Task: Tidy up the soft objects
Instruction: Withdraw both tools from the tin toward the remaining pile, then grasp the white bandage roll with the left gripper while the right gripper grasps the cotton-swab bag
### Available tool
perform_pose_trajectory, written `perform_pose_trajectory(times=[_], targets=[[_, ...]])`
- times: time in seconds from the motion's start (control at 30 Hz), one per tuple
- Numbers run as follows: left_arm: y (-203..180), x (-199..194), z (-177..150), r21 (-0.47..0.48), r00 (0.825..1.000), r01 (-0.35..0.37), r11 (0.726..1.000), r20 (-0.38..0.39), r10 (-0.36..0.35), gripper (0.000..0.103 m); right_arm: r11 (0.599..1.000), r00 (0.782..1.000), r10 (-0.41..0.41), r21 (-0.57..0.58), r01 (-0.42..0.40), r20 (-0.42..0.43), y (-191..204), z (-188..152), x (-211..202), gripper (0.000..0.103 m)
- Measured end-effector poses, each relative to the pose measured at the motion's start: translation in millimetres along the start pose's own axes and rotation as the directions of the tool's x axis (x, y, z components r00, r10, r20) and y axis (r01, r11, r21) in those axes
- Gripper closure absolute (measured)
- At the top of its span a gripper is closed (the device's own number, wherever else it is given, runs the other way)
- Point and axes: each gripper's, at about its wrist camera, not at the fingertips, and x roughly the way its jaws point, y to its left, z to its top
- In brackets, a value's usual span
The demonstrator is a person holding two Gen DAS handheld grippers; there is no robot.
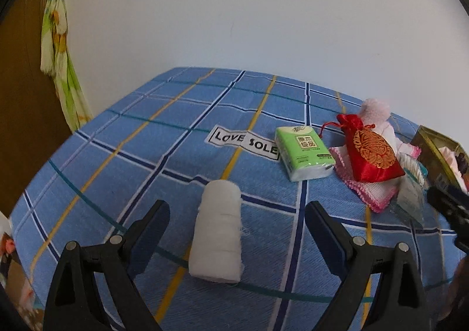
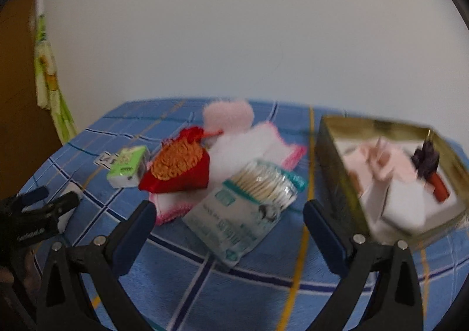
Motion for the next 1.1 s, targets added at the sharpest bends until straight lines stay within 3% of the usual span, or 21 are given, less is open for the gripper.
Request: perform_pose_trajectory(times=[0.3,0.37,0.57,0.67,0.77,0.83,0.93,0.97,1.1], targets=[[6.0,16.0,-4.2,-0.033,0.994,0.035,0.999,-0.101,-0.039,0.008,0.981,0.981,-0.113,0.14,0.136,-0.16,-4.5,8.2,45.0,0.002],[9.2,20.8,-5.2,-0.048,0.991,0.038,0.998,-0.123,-0.043,0.008,0.978,0.976,-0.102,0.16,0.134,-0.193,-4.8,10.2,55.1,0.002],[14.8,24.7,-5.7,-0.066,0.988,0.058,0.996,-0.137,-0.066,0.008,0.984,0.962,-0.123,0.099,0.151,-0.244,4.5,13.1,73.4,0.001],[16.3,24.5,-5.3,-0.063,0.988,0.068,0.996,-0.136,-0.076,0.009,0.986,0.961,-0.134,0.069,0.155,-0.243,3.9,10.9,70.9,0.012],[19.1,21.0,-5.3,-0.057,0.989,0.073,0.996,-0.124,-0.08,0.032,0.991,0.961,-0.123,0.019,0.132,-0.246,3.8,11.3,67.6,0.025],[22.3,19.8,-5.4,-0.057,0.989,0.075,0.996,-0.12,-0.081,0.039,0.995,0.963,-0.099,0.001,0.103,-0.251,1.0,11.4,63.9,0.037],[27.7,18.5,-6.1,-0.063,0.988,0.093,0.994,-0.115,-0.1,0.065,0.997,0.965,-0.076,-0.012,0.075,-0.251,-7.2,10.1,56.1,0.049],[31.1,18.4,-6.6,-0.078,0.987,0.108,0.991,-0.113,-0.116,0.069,0.998,0.966,-0.064,-0.008,0.064,-0.249,-10.2,9.3,52.9,0.051],[36.8,16.7,-9.4,-0.129,0.983,0.142,0.981,-0.099,-0.156,0.069,1.0,0.973,0.004,0.024,0.002,-0.231,-24.0,5.5,38.4,0.056]])
